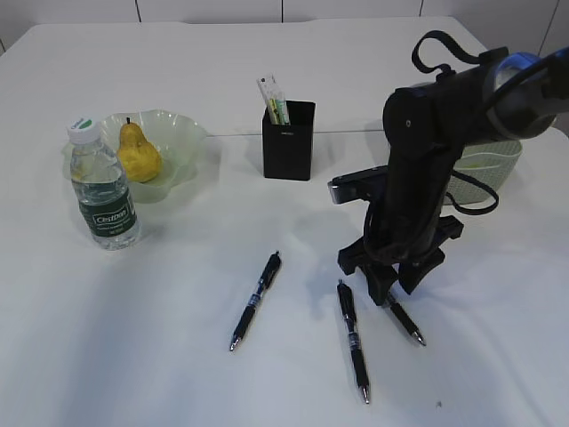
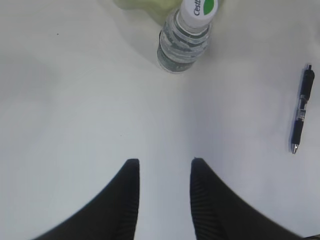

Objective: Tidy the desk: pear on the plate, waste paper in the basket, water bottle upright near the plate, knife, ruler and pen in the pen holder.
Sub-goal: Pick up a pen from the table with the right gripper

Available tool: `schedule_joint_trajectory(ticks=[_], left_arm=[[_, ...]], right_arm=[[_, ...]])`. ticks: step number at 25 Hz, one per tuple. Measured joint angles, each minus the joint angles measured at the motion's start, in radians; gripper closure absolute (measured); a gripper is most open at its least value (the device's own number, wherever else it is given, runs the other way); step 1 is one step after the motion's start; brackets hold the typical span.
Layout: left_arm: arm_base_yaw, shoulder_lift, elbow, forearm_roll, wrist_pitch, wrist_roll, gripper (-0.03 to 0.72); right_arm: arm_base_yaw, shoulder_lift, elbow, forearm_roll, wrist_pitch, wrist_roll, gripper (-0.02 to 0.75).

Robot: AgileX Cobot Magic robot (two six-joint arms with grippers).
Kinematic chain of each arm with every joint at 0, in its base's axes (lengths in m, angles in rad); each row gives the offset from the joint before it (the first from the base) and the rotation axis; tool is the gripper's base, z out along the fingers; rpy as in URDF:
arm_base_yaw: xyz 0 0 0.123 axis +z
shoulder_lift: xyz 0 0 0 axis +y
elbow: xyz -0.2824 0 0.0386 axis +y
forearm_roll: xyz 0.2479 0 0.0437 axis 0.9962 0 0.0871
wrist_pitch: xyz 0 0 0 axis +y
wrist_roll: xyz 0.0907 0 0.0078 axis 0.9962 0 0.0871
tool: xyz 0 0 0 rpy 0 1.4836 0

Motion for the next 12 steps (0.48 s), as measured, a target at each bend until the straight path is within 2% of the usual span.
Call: schedule_joint_trajectory(ticks=[12], left_arm=[[0.000, 0.000, 0.000, 0.000, 0.000, 0.000, 0.451]], right_arm=[[0.000, 0.000, -0.002, 0.000, 0.000, 0.000, 0.362]])
